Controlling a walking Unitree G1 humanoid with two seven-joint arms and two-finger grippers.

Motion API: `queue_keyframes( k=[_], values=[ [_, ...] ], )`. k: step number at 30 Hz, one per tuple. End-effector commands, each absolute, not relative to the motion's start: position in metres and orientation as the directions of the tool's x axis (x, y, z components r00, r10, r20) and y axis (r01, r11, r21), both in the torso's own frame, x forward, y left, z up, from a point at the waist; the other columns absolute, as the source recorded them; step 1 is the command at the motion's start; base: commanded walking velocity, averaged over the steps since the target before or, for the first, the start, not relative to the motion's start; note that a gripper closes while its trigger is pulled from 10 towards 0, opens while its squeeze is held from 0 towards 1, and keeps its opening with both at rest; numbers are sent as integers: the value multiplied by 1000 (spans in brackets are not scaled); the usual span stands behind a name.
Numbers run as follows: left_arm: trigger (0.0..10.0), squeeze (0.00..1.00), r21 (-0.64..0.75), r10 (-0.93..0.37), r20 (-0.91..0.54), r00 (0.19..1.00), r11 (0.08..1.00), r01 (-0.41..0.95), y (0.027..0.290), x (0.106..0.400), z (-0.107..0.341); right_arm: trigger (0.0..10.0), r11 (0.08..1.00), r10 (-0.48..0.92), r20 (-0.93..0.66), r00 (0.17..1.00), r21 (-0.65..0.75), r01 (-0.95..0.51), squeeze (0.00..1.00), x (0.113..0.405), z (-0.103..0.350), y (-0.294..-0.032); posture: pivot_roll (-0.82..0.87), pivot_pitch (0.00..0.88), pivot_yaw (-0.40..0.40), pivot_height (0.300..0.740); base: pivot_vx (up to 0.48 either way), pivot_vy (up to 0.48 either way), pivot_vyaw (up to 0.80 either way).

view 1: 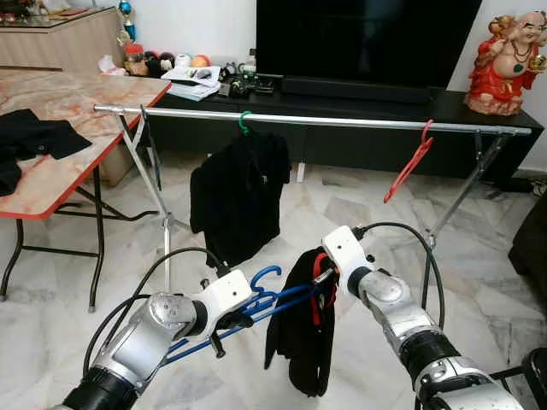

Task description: Hang hanger

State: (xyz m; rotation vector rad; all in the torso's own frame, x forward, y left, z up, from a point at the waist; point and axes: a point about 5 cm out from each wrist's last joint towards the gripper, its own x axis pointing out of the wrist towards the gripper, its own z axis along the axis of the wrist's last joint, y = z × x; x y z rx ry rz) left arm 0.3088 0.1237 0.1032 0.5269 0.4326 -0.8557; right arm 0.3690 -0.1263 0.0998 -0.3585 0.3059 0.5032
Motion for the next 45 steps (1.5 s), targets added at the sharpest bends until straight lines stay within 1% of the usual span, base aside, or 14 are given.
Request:
queue_keyframes(
  k=[1, 5, 10, 15, 18, 19, 24, 28, 31, 33, 39, 40, 43, 45],
  values=[
    [10000, 0, 303, -573, -516, 637, 573, 761, 128, 317, 114, 10000, 817, 418, -337, 843, -265, -512, 0, 372, 110, -125, 154, 0, -51, 740, 0, 0, 0],
    [10000, 0, 360, -497, -522, 693, 608, 707, 134, 324, 113, 10000, 846, 362, -352, 863, -265, -463, 0, 372, 106, -133, 156, 0, -48, 740, 0, 0, 0],
    [10000, 0, 369, -488, -521, 701, 612, 700, 135, 325, 113, 10000, 849, 349, -356, 867, -272, -453, 0, 371, 104, -136, 155, 0, -48, 740, 0, 0, 0],
    [10000, 0, 325, -553, -504, 663, 590, 739, 126, 321, 112, 10000, 813, 436, -311, 844, -267, -518, 0, 371, 116, -125, 151, 0, -47, 740, 0, 0, 0],
    [10000, 0, 319, -563, -500, 657, 586, 745, 125, 320, 112, 10000, 804, 456, -299, 838, -266, -532, 0, 370, 119, -123, 151, 0, -47, 740, 0, 0, 0],
    [10000, 0, 281, -604, -489, 629, 573, 770, 121, 317, 114, 10000, 776, 498, -264, 826, -289, -560, 0, 370, 126, -119, 152, 0, -49, 740, 0, 0, 0],
    [10000, 0, 206, -677, -468, 568, 542, 815, 116, 310, 116, 10000, 752, 538, -225, 812, -307, -583, 0, 370, 135, -117, 151, 0, -49, 740, 0, 0, 0],
    [10000, 0, 175, -698, -455, 552, 538, 825, 114, 308, 117, 10000, 733, 572, -202, 795, -310, -606, 0, 369, 141, -114, 148, 0, -50, 740, 0, 0, 0],
    [10000, 0, 141, -727, -429, 537, 533, 834, 109, 307, 119, 10000, 682, 634, -186, 751, -324, -656, 0, 364, 144, -110, 145, 0, -49, 740, 0, 0, 0],
    [10000, 0, 137, -735, -423, 529, 526, 839, 107, 307, 120, 10000, 674, 642, -188, 744, -326, -663, 0, 362, 143, -110, 146, 0, -51, 740, 0, 0, 0],
    [10000, 0, 154, -687, -394, 611, 606, 781, 107, 316, 120, 10000, 663, 664, -182, 726, -307, -683, 0, 359, 144, -109, 143, 0, -50, 740, 0, 0, 0],
    [10000, 0, 152, -678, -383, 627, 623, 767, 107, 318, 121, 10000, 661, 647, -204, 735, -330, -674, 0, 358, 141, -111, 137, 0, -51, 740, 0, 0, 0],
    [10000, 0, 165, -631, -360, 687, 681, 713, 108, 324, 123, 10000, 714, 572, -230, 788, -333, -615, 0, 360, 134, -120, 138, 0, -53, 740, 0, 0, 0],
    [10000, 0, 161, -629, -353, 693, 688, 707, 108, 324, 123, 10000, 737, 546, -224, 807, -330, -590, 0, 360, 133, -124, 137, 0, -56, 740, 0, 0, 0]
  ],
)
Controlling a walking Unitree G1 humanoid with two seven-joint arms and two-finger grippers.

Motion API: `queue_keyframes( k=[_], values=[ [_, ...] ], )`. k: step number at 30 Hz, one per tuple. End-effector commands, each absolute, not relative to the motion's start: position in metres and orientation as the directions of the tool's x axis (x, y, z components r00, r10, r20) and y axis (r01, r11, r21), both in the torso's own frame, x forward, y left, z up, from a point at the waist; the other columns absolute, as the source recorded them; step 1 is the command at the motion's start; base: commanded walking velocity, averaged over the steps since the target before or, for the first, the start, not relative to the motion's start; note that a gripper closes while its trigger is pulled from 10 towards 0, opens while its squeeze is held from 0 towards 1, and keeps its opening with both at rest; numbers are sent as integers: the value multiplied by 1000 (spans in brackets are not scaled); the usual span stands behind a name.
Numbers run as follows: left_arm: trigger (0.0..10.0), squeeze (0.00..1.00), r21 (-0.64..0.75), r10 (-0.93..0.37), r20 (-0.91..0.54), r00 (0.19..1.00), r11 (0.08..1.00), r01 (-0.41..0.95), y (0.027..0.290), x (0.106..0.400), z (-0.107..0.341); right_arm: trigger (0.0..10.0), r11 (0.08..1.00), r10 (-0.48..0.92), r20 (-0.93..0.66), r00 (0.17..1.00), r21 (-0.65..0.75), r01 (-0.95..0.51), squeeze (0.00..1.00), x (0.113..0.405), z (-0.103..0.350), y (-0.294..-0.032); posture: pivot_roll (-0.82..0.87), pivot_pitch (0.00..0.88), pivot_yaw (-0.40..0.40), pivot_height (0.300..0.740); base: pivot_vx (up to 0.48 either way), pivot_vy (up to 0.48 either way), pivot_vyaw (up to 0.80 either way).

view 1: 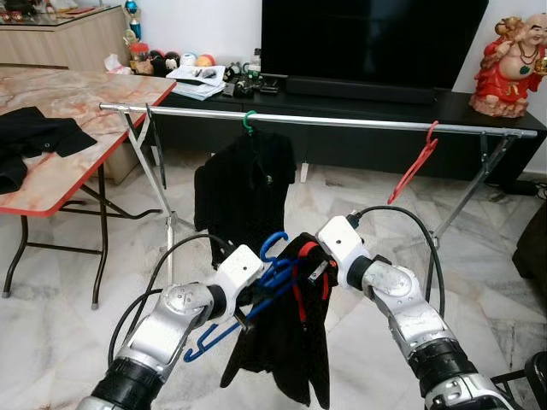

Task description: Hang hanger

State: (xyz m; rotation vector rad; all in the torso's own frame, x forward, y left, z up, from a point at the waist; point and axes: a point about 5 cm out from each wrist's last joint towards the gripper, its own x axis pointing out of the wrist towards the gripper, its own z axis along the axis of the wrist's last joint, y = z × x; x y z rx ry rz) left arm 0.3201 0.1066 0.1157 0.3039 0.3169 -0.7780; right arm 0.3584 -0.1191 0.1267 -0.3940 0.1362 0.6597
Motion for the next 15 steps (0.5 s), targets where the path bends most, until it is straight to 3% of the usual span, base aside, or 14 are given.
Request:
queue_keyframes(
  k=[1, 5, 9, 15],
  values=[
    [10000, 0, 153, -629, -349, 695, 693, 704, 108, 324, 123, 10000, 752, 527, -221, 821, -329, -572, 0, 361, 132, -126, 136, 0, -57, 740, 0, 0, 0],
    [10000, 0, 147, -630, -347, 695, 696, 703, 106, 323, 122, 10000, 798, 490, -184, 852, -299, -523, 0, 360, 133, -133, 136, 0, -58, 740, 0, 0, 0],
    [10000, 0, 137, -627, -342, 700, 704, 697, 105, 323, 121, 10000, 834, 521, -106, 847, -149, -531, 0, 358, 138, -131, 137, 0, -64, 740, 0, 0, 0],
    [10000, 0, 125, -627, -337, 703, 710, 693, 103, 324, 121, 10000, 774, 633, -23, 774, 19, -632, 0, 349, 142, -126, 140, 0, -69, 740, 0, 0, 0]
  ],
)
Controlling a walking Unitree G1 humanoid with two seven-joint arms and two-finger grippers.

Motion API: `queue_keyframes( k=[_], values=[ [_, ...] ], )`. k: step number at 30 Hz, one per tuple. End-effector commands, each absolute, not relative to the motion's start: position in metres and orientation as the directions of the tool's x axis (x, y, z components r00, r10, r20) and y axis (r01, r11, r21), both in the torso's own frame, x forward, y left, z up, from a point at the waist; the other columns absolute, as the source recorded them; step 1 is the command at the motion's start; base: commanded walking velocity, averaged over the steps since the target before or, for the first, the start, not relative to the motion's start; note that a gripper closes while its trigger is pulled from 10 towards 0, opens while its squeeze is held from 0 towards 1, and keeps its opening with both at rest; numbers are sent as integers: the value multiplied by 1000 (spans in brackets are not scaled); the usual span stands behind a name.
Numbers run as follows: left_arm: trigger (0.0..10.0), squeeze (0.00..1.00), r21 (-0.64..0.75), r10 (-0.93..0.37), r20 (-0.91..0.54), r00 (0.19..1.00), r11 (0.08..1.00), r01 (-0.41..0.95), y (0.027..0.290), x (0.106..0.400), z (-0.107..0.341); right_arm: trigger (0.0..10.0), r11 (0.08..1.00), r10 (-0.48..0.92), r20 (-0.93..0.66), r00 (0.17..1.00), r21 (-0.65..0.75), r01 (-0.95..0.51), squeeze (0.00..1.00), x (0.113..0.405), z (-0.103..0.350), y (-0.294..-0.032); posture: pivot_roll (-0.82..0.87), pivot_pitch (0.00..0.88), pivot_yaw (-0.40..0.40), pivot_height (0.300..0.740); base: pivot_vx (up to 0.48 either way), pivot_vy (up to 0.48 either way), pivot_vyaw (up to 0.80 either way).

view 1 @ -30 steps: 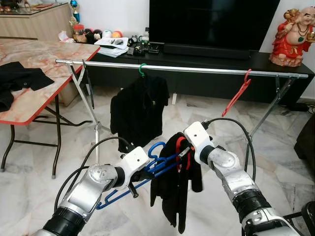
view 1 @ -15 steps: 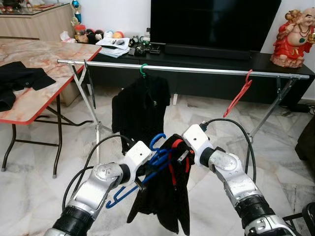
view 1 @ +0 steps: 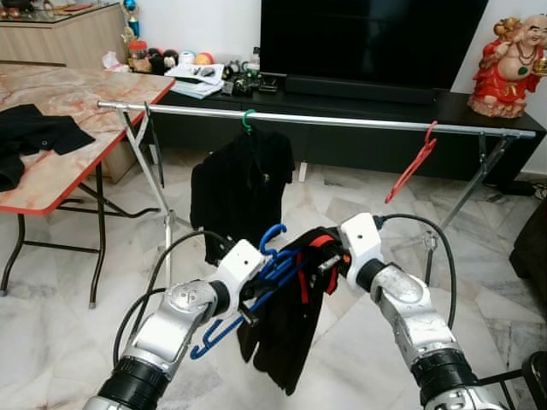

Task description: Hang hanger

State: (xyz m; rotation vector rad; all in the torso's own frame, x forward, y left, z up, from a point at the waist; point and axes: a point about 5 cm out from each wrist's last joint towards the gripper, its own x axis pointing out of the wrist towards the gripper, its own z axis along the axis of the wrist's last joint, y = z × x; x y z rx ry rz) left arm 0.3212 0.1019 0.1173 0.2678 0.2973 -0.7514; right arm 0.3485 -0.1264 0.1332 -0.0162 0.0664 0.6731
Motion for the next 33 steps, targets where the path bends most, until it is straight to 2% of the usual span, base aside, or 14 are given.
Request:
queue_keyframes(
  k=[1, 3, 4, 9, 17, 25, 33],
  values=[
    [10000, 0, 123, -627, -337, 703, 710, 693, 103, 324, 121, 10000, 761, 648, -15, 761, 29, -648, 0, 347, 142, -126, 140, 0, -71, 740, 0, 0, 0],
    [10000, 0, 121, -627, -336, 702, 711, 693, 103, 324, 121, 10000, 730, 683, 6, 731, 48, -682, 0, 343, 143, -123, 140, 0, -71, 740, 0, 0, 0],
    [10000, 0, 109, -631, -333, 701, 713, 693, 103, 323, 120, 10000, 683, 726, 38, 687, 71, -727, 0, 338, 145, -121, 139, 0, -72, 740, 0, 0, 0],
    [10000, 0, 84, -648, -317, 692, 708, 701, 102, 322, 122, 10000, 631, 771, 53, 634, 72, -773, 0, 331, 145, -118, 138, 0, -72, 740, 0, 0, 0],
    [10000, 0, 45, -662, -285, 694, 714, 699, 100, 323, 126, 10000, 475, 863, 138, 486, 106, -874, 0, 312, 153, -112, 135, 0, -66, 740, 0, 0, 0],
    [10000, 0, 15, -664, -250, 705, 725, 688, 98, 325, 130, 10000, 443, 862, 200, 466, 149, -884, 0, 302, 158, -114, 128, 0, -62, 740, 0, 0, 0],
    [10000, 0, -4, -668, -239, 705, 727, 687, 98, 324, 131, 10000, 578, 811, 15, 584, 123, -806, 0, 307, 132, -128, 126, 0, -63, 740, 0, 0, 0]
  ],
)
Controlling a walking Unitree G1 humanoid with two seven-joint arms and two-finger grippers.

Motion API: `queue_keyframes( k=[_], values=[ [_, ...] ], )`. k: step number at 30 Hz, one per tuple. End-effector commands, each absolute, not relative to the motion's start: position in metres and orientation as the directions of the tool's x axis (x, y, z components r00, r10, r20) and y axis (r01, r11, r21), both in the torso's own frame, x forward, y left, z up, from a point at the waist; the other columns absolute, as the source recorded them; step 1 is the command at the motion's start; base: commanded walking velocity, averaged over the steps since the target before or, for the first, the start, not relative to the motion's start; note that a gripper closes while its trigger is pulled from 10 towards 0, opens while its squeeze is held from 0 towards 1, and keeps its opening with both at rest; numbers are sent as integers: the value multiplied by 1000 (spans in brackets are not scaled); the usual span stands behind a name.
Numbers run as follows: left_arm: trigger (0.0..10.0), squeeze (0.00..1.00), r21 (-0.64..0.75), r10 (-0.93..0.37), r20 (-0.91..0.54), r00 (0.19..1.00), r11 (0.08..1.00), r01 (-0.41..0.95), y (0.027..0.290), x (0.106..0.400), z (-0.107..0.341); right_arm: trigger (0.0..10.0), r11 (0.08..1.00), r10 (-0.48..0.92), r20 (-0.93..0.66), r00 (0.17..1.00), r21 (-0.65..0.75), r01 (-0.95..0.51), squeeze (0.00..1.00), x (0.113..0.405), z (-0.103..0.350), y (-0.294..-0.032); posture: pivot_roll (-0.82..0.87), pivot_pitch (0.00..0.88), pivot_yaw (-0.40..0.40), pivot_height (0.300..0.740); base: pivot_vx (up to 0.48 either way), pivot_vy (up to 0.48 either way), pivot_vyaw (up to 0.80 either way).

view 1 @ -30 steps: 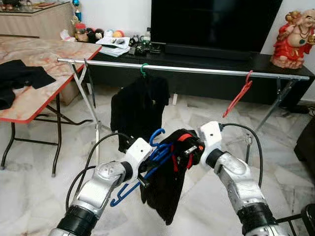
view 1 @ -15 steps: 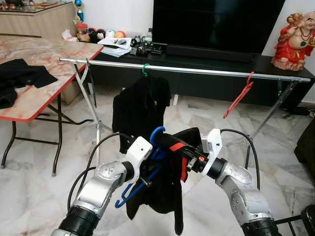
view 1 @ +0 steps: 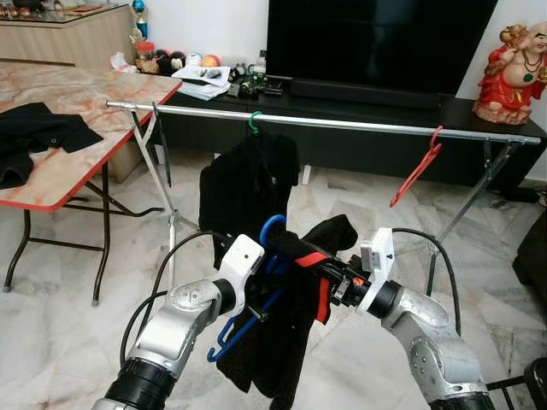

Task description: Hang hanger

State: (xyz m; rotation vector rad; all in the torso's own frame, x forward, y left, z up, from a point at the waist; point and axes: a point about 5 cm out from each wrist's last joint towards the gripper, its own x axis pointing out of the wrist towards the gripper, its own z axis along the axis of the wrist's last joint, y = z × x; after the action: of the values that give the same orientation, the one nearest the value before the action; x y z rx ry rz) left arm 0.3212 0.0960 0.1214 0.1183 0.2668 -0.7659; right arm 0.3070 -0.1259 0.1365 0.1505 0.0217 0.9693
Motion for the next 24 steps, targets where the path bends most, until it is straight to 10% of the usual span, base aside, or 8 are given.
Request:
queue_keyframes(
  k=[1, 19, 20, 24],
  values=[
    [10000, 0, -5, -668, -238, 705, 727, 687, 98, 324, 131, 10000, 595, 800, 3, 599, 112, -796, 0, 308, 131, -129, 126, 0, -63, 740, 0, 0, 0],
    [10000, 0, -21, -671, -235, 703, 727, 687, 97, 324, 131, 10000, 529, 848, -14, 530, 87, -844, 63, 299, 128, -123, 123, 0, -66, 740, 0, 0, 0],
    [10000, 0, -22, -671, -234, 703, 727, 687, 97, 324, 131, 10000, 537, 843, -18, 537, 90, -839, 902, 300, 128, -123, 123, 0, -66, 740, 0, 0, 0],
    [10000, 0, -28, -674, -230, 702, 726, 687, 96, 324, 131, 10000, 548, 837, -47, 546, 76, -833, 1000, 301, 125, -125, 122, 0, -67, 740, 0, 0, 0]
  ],
)
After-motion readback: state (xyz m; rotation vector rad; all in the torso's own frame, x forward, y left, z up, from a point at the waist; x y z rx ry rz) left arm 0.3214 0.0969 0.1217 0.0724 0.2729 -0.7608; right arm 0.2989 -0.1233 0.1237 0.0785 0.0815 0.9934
